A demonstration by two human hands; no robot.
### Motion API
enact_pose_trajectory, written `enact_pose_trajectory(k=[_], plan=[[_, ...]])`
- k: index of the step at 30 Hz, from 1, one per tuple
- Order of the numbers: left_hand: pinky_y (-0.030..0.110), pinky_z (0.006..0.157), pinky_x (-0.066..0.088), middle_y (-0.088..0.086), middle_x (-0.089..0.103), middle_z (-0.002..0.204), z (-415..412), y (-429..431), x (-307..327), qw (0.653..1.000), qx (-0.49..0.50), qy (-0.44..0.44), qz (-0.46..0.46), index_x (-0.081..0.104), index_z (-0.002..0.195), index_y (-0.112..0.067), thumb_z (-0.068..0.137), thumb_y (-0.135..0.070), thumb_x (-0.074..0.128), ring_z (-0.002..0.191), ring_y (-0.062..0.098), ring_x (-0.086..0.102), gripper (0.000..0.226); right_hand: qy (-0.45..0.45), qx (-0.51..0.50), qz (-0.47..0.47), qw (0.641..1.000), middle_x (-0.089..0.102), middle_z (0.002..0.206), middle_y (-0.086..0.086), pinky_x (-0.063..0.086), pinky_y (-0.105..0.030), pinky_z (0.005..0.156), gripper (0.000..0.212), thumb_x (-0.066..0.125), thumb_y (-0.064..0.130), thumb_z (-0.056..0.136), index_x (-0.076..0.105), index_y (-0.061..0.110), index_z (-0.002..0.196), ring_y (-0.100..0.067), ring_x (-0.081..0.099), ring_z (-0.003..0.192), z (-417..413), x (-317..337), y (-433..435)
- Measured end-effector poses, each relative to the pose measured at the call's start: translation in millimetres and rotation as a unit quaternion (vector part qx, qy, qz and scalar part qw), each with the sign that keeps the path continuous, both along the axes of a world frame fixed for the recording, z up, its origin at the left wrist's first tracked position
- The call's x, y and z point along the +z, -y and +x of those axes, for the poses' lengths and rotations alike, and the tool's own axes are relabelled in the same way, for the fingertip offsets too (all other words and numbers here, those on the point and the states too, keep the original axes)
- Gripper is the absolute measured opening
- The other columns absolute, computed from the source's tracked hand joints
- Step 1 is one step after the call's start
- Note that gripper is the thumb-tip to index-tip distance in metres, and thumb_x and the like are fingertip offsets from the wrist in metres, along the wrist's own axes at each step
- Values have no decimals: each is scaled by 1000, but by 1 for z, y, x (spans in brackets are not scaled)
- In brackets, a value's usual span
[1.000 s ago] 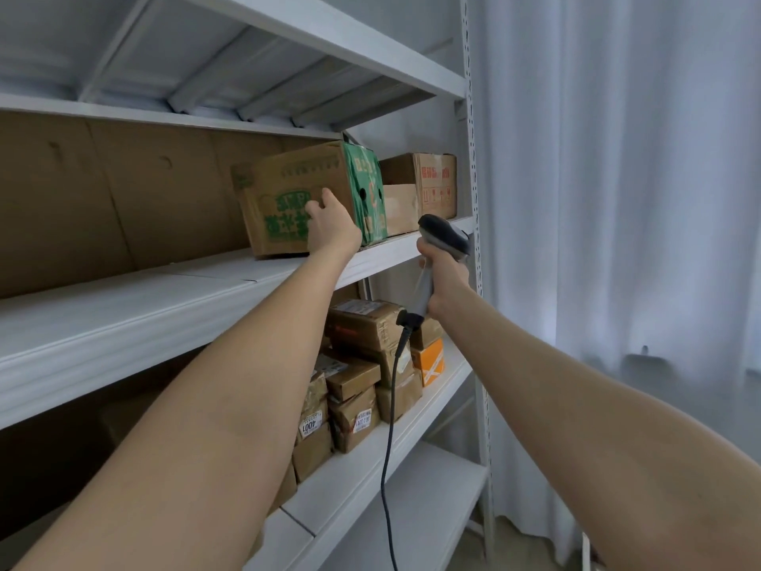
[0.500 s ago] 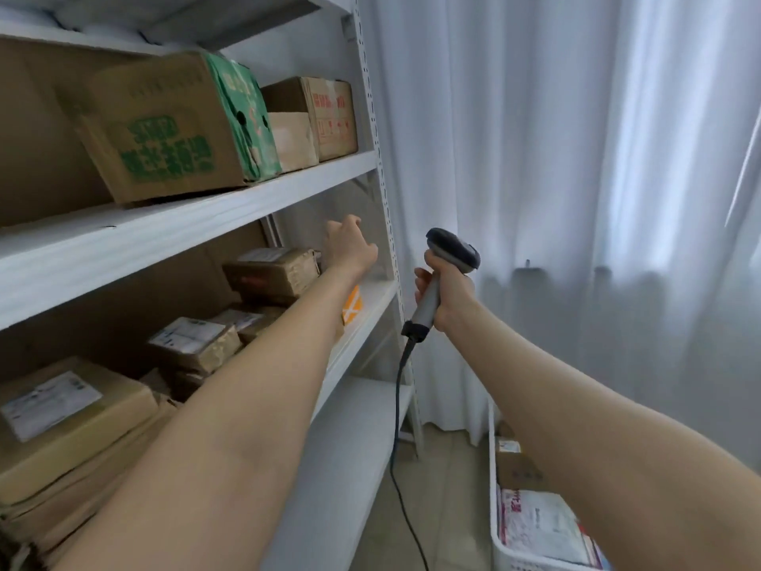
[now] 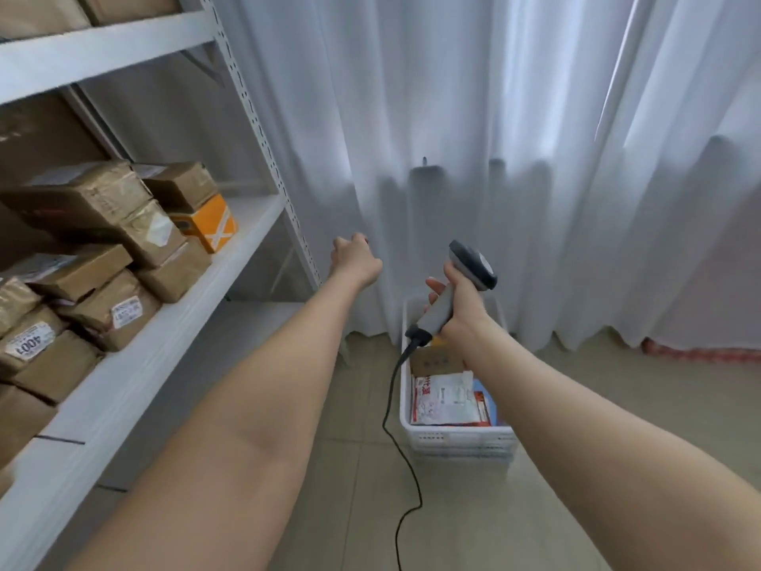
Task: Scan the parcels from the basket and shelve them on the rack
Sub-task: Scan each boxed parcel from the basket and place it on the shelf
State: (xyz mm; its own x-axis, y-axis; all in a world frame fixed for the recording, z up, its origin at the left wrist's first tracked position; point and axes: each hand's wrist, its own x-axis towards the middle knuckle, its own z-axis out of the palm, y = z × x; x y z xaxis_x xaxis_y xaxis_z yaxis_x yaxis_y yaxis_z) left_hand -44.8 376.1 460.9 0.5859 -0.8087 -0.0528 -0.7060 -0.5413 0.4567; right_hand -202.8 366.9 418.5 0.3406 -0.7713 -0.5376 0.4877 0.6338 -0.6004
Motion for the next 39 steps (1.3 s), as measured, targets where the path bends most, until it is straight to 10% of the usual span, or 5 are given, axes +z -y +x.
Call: enact_pose_trajectory(k=[13, 17, 22, 28, 39], plan=[[40, 106, 38, 16, 26, 141, -98, 73, -133, 989, -28, -67, 127, 40, 136, -12, 92, -12, 50, 124, 33, 40, 45, 3, -80, 137, 987, 67, 90, -2, 50, -36, 98, 42, 67, 46, 87, 64, 12, 113, -18, 61, 88, -106, -129, 80], [41, 105, 39, 16, 29, 141, -92, 94, -165, 986, -29, -68, 152, 40, 138, -13, 91, -16, 53, 125, 34, 42, 48, -23, -80, 163, 983, 69, 82, 0, 52, -31, 74, 28, 68, 44, 87, 63, 18, 96, -15, 63, 75, -101, -151, 100], [40, 104, 40, 16, 28, 143, -73, 135, -208, 978, -37, -72, 191, 40, 138, -16, 92, -12, 49, 127, 34, 41, 47, -57, -39, 185, 980, 70, 91, -1, 51, -42, 93, 41, 69, 49, 84, 65, 17, 110, -17, 63, 79, -78, -186, 141], [41, 103, 41, 15, 28, 144, -31, 204, -280, 969, -46, -81, 228, 38, 140, -15, 93, -11, 50, 127, 33, 42, 49, -125, -13, 196, 972, 68, 75, -2, 51, -28, 63, 34, 72, 41, 84, 67, 12, 101, -14, 61, 65, -31, -250, 217], [42, 95, 48, 16, 51, 129, 22, 299, -475, 954, -7, -154, 257, 42, 135, -6, 90, -11, 49, 113, 33, 54, 45, -186, 18, 195, 963, 60, 70, -7, 52, -28, 59, 18, 71, 20, 87, 62, 5, 90, -17, 57, 60, 19, -433, 342]])
